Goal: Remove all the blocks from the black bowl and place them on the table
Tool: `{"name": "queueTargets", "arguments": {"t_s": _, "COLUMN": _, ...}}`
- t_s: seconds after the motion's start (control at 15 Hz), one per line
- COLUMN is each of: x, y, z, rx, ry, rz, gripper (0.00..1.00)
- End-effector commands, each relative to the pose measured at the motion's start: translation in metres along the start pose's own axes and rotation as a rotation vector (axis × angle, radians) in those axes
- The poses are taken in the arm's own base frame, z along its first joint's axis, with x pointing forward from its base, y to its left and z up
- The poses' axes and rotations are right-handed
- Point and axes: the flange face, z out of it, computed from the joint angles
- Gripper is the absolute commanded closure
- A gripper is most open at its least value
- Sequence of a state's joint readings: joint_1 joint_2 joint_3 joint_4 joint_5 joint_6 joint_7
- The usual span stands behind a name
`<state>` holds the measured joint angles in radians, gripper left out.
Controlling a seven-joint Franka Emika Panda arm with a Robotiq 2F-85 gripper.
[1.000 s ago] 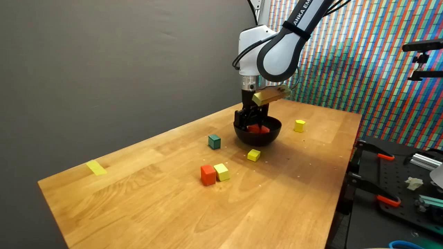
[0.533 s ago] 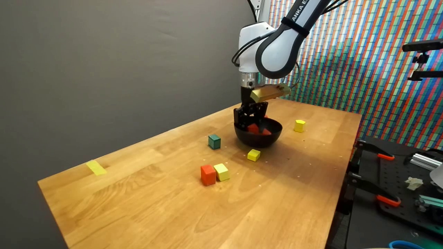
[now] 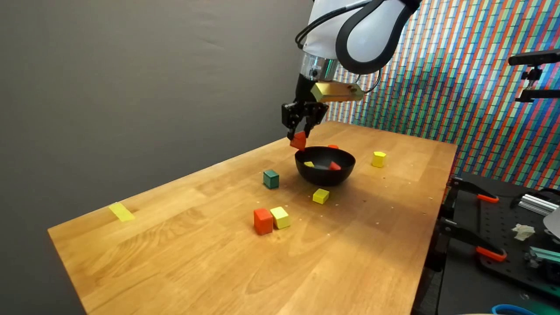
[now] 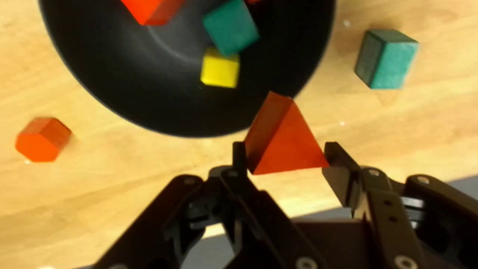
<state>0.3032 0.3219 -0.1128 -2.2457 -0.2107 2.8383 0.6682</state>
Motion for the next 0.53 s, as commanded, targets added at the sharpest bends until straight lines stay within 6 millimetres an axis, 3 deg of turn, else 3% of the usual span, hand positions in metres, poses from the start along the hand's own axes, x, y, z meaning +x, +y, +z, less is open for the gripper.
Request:
{"name": "queueTargets", "arguments": {"t_s": 0.0, "x": 0.018, "y": -0.025, "z": -0.023, "rx": 0.082, "ry": 0.148, "rz": 0.019, "gripper": 0.70}}
{"name": "queueTargets", "arguments": {"t_s": 0.27, "x": 0.046, "y": -0.046, "z": 0.013, "rx": 0.083, "ry": 0.175, "rz": 0.049, "gripper": 0.70}}
{"name": "queueTargets", "arguments": {"t_s": 0.47, "x": 0.060, "y": -0.061, "z": 0.059, "rx": 0.077, "ry": 0.133, "rz": 0.060, "gripper": 0.70}}
